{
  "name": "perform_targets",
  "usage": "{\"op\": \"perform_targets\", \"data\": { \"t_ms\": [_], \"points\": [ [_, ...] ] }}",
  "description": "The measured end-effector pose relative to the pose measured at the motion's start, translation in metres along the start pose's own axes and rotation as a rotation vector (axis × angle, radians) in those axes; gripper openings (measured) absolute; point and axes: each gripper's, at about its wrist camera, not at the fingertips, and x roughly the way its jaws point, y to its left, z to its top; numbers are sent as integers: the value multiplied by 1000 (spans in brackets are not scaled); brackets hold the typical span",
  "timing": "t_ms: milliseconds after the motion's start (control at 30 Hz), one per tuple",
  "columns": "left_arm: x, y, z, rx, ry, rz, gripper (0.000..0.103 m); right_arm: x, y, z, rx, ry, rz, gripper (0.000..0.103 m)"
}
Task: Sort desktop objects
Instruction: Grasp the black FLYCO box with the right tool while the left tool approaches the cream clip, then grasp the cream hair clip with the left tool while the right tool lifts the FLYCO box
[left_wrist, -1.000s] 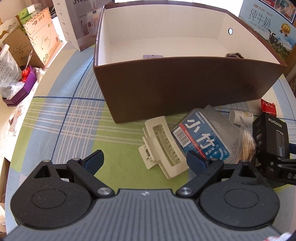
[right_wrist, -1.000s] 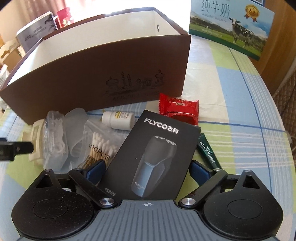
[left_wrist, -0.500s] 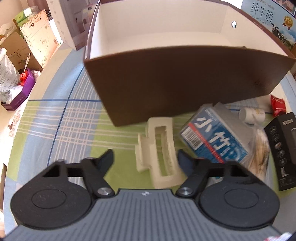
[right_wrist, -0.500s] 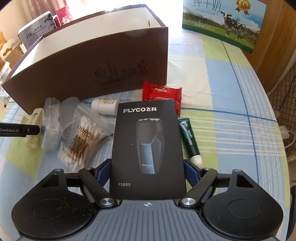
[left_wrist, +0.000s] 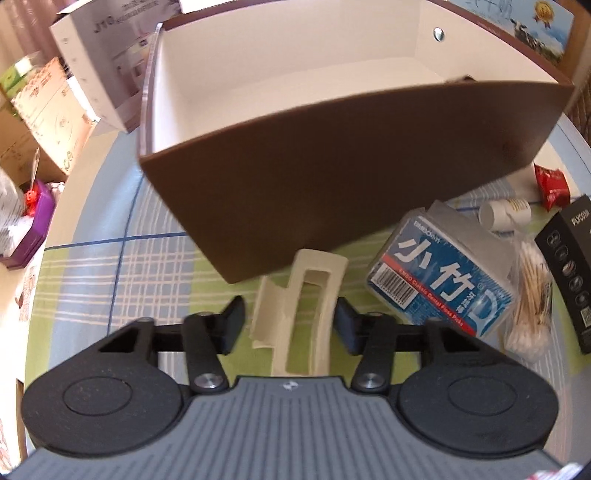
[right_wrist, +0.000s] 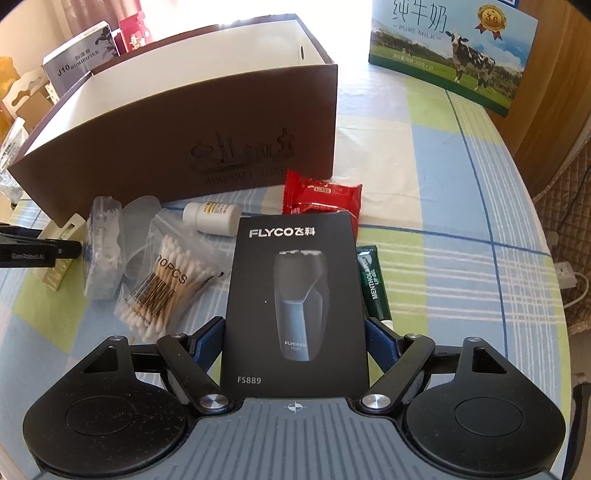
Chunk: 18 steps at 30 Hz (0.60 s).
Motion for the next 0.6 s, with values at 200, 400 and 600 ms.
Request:
{"op": "perform_targets", "data": {
  "t_ms": [200, 400, 600],
  "points": [
    [-9, -3, -12, -10, 4, 5, 36, 1, -1, 0, -1, -4, 6, 78],
    [-22, 7, -32, -59, 33, 5, 36, 8, 1, 2, -27, -3, -3, 78],
    [-22, 6, -37, -48, 35, 11, 37, 24, 4, 9, -59, 5, -14, 78]
  ]
}}
